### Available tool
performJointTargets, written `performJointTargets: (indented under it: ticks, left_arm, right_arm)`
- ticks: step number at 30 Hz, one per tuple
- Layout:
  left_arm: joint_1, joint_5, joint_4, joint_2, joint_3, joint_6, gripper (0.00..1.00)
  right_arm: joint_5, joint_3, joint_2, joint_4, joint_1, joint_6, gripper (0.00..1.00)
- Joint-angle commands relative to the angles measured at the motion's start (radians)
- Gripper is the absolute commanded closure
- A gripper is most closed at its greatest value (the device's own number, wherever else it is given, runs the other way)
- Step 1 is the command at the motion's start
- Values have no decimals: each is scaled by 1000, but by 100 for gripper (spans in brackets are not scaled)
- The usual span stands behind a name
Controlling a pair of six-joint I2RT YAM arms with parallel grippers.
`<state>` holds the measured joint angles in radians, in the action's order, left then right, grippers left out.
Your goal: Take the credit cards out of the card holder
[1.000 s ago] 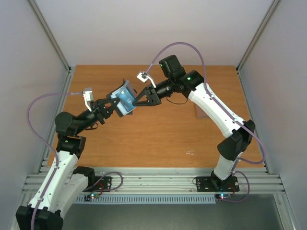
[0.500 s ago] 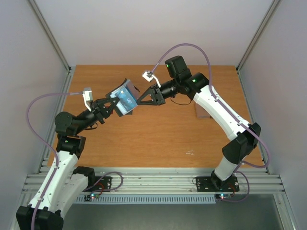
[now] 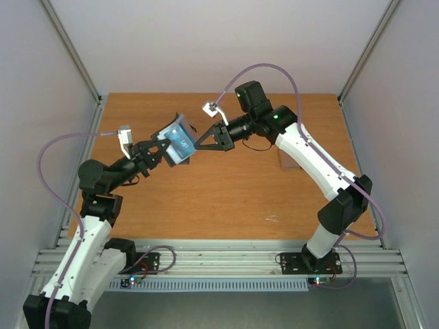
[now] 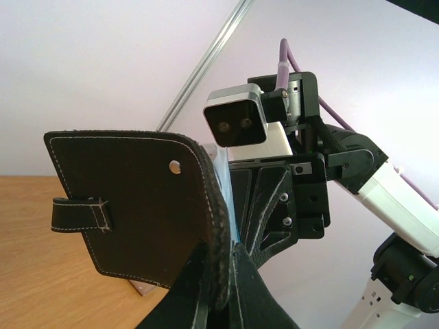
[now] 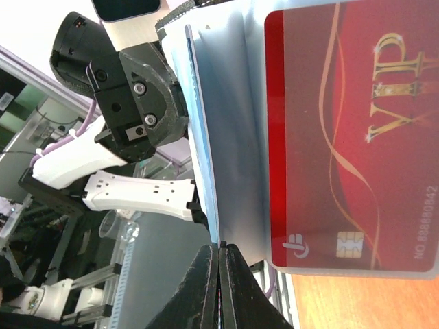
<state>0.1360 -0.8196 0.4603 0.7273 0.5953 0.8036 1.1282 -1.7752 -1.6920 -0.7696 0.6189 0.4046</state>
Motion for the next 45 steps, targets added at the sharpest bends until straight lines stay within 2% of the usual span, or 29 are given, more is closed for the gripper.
performJointTargets:
  ticks: [1,18,22,25,28,30,33,38,42,45]
  left_arm:
    - [-4,8,43,-7,8,-15,100]
    - [-4,25,-16,-13,-8,-14,96]
    - [-4,58,-56,-14,-8,-33,100]
    - [-6,254,-231,-33,7,-128,100]
    - [-9,622,-493,-51,17,-233,100]
    - [-22,724,-547,-48,9,-322,100]
    - [-25,629,-544,-60,-5,-457,100]
    - [-24,161,-559,-49,-31,-610,100]
    - [-1,-195,-594,-53,-23,-714,100]
    - [40,-278,-591,-22,-19,-794,100]
  right_arm:
    - [-11,6,35,16,-2,11,99]
    - [-89,15,86,17,-104,-4,99]
    - [-133,-8,82,-35,-119,25,99]
    - [-181,-76,55,-166,-165,113,99]
    - [-335,-221,-40,-394,-178,248,99]
    - [-417,-343,-130,-537,-165,334,99]
    - [-437,-411,-193,-575,-148,404,99]
    - [-428,-491,-232,-568,-148,403,99]
    - [-417,-471,-212,-599,-148,413,99]
    - [-449,-426,-170,-600,-148,405,99]
